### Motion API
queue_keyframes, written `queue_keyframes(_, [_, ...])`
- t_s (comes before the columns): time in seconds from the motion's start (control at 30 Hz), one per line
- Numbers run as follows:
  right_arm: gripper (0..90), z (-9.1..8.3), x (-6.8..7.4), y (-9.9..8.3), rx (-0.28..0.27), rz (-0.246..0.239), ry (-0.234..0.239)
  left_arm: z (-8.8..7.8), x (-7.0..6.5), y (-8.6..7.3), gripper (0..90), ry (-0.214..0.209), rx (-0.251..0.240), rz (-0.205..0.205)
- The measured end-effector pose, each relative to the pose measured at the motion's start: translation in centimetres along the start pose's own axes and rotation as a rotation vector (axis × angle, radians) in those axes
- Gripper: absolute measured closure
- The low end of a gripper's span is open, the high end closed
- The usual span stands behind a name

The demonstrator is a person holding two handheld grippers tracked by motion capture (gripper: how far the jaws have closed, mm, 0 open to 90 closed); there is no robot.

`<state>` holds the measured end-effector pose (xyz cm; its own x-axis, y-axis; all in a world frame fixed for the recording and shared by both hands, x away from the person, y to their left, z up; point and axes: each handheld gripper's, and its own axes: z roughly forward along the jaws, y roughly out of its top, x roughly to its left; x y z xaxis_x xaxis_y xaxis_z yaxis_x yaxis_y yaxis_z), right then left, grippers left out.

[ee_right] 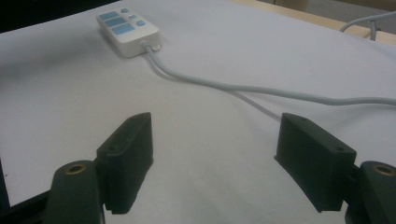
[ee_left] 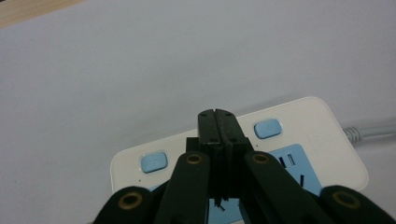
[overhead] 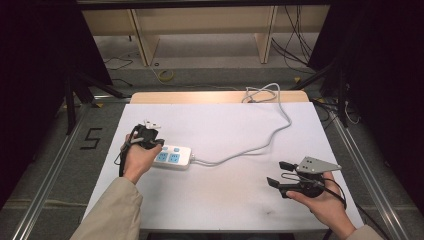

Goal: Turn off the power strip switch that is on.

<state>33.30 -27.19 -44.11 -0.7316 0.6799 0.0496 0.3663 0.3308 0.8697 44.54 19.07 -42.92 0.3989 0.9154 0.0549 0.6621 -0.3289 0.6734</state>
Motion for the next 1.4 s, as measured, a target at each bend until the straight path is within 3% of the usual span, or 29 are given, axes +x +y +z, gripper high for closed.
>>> queue_keyframes(1.4, [27.6, 0.2, 0.0, 0.0, 0.009, -0.003, 0.002, 1.9, -0.1, 0.7, 89.8, 0.006, 0.086, 0.06])
